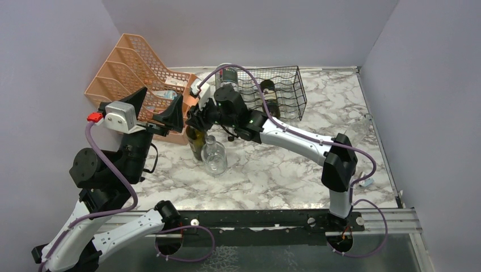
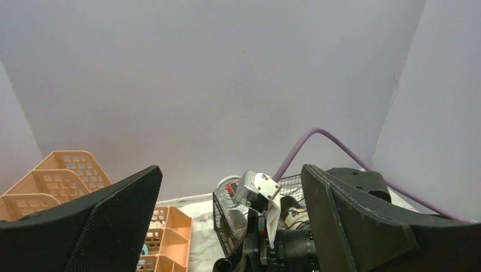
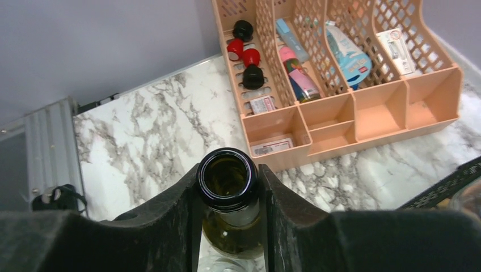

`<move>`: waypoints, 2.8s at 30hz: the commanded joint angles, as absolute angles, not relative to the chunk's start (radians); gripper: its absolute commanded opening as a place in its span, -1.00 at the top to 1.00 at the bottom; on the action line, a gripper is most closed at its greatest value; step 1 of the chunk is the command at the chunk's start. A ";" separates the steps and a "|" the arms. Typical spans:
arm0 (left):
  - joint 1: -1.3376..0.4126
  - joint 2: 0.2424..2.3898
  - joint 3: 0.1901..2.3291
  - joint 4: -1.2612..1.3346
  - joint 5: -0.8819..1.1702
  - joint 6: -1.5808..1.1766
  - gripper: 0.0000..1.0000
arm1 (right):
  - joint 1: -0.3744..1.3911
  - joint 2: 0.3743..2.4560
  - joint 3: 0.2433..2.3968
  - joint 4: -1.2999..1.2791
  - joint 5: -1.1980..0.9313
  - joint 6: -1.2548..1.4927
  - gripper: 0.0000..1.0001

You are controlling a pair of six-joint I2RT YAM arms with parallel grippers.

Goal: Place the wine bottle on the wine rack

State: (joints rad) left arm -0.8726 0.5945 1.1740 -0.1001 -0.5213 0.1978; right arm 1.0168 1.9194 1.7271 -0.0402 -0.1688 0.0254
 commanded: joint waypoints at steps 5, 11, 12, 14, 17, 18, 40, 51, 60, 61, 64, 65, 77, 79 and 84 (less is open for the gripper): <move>-0.875 0.588 1.161 -0.103 -0.532 0.173 -0.98 | 1.029 1.913 1.738 0.045 -0.091 -0.023 0.65; -0.875 0.600 1.177 -0.108 -0.531 0.201 -0.98 | 1.031 1.858 1.680 0.143 -0.048 -0.043 0.91; -0.873 0.601 1.181 -0.108 -0.531 0.203 -0.98 | 1.030 1.848 1.672 0.158 -0.037 -0.045 0.95; -0.874 0.603 1.180 -0.106 -0.529 0.200 -0.98 | 1.031 1.823 1.654 0.188 -0.011 -0.040 0.98; -0.875 0.602 1.172 -0.108 -0.525 0.199 -0.98 | 1.030 1.781 1.610 0.231 0.031 -0.030 0.98; -0.876 0.603 1.172 -0.111 -0.525 0.199 -0.98 | 1.031 1.765 1.593 0.245 0.050 -0.026 0.97; -0.874 0.625 1.084 -0.110 -0.471 0.083 -0.98 | 1.031 1.438 1.415 0.098 0.327 0.022 0.98; -0.875 0.695 0.929 -0.013 -0.233 -0.004 -0.98 | 1.030 1.170 1.260 -0.064 0.472 0.071 0.98; -0.874 0.818 0.728 0.244 0.101 -0.033 -0.98 | 1.031 0.990 1.203 -0.329 0.556 0.200 0.98; -0.874 0.833 0.699 0.286 0.144 -0.027 -0.98 | 1.030 0.974 1.200 -0.346 0.557 0.215 0.98; -0.875 0.893 0.637 0.391 0.243 -0.027 -0.98 | 1.030 0.937 1.194 -0.382 0.547 0.250 0.98; -0.874 0.916 0.627 0.411 0.263 -0.029 -0.98 | 1.030 0.927 1.194 -0.389 0.543 0.256 0.98; -0.888 1.137 0.584 0.630 0.428 -0.063 -0.98 | 1.031 0.856 1.224 -0.367 0.421 0.259 0.98; -0.889 1.178 0.600 0.635 0.485 -0.059 -0.98 | 1.031 0.848 1.229 -0.348 0.390 0.259 0.98; -0.892 1.234 0.619 0.679 0.545 -0.085 -0.98 | 1.030 0.838 1.240 -0.306 0.315 0.249 0.98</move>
